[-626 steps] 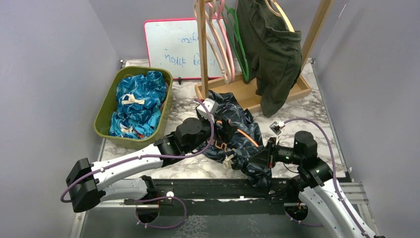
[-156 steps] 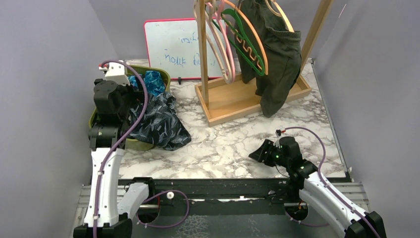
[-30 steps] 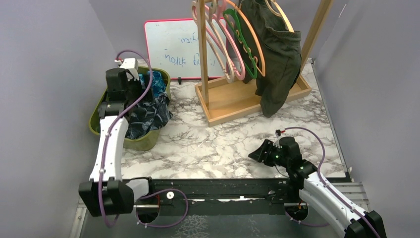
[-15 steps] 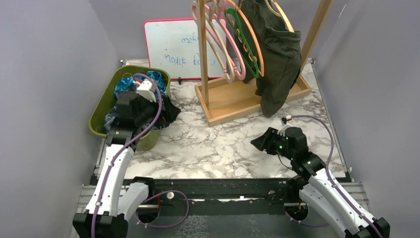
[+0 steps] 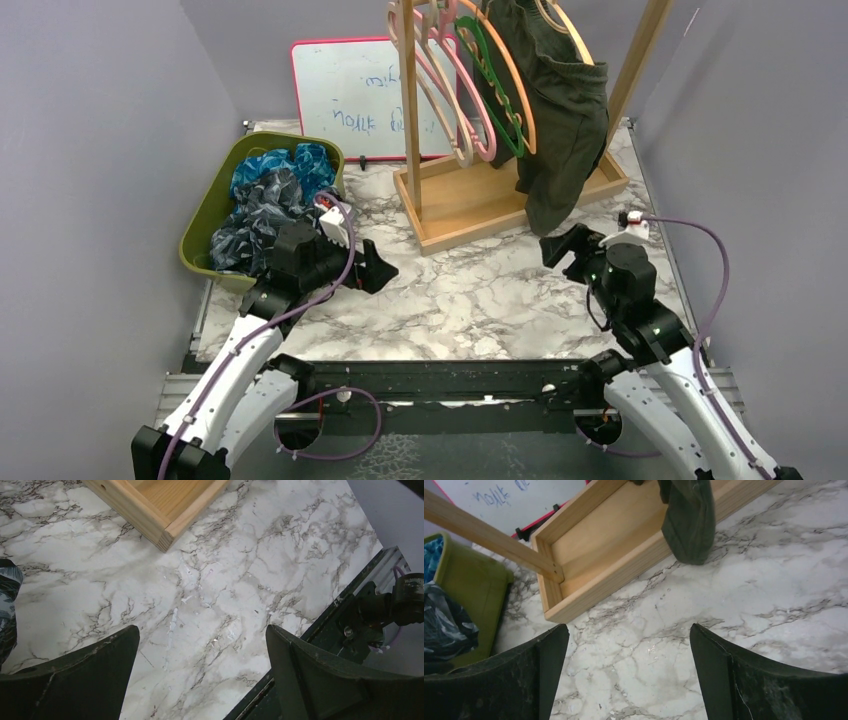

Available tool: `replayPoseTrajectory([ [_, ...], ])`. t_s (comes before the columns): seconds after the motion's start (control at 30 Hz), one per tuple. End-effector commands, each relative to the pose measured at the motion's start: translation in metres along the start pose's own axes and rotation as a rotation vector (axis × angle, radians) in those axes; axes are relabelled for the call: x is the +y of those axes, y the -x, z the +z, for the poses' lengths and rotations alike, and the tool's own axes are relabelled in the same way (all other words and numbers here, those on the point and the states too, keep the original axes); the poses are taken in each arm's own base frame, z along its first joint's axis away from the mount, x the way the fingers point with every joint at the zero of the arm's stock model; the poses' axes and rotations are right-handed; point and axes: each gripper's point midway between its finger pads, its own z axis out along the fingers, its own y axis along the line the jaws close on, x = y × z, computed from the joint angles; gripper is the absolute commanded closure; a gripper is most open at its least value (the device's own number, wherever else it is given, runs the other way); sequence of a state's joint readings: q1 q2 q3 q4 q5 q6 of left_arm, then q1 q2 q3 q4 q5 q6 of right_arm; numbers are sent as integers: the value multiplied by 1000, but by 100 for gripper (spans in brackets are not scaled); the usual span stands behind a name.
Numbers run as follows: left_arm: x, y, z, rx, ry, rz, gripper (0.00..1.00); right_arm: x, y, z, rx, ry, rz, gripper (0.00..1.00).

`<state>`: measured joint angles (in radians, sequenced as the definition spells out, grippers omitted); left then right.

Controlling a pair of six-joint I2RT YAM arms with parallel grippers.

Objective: Remove the shorts from the hanger
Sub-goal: Place the shorts in the basket, then pick up the hanger from the clothes rod.

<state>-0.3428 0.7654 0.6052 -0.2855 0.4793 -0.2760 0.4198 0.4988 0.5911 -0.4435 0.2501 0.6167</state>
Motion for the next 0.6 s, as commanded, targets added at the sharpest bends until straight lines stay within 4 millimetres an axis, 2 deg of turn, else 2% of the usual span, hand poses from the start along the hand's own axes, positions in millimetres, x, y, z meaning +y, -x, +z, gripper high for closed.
replayPoseTrajectory([
  [0.0,-7,4,-1,-42,-37,45,1,-7,29,5,-48,-116,-61,7],
  [0.07,-7,6,-3,-52,-34,51,1,-2,36,11,-19,-147,-65,7],
  [0.17,-4,5,-4,-61,-14,50,1,16,61,16,-45,-133,-62,6],
  [0.23,-1,7,-7,-72,13,49,1,19,81,14,-90,-146,-57,6],
  [0.37,7,15,-16,-119,84,64,1,14,113,17,-117,-175,-76,5],
  [0.5,7,13,-19,-133,87,61,1,-3,139,30,-96,-173,-42,5],
  [0.57,7,12,-17,-123,87,56,1,0,155,27,-121,-145,-25,5],
])
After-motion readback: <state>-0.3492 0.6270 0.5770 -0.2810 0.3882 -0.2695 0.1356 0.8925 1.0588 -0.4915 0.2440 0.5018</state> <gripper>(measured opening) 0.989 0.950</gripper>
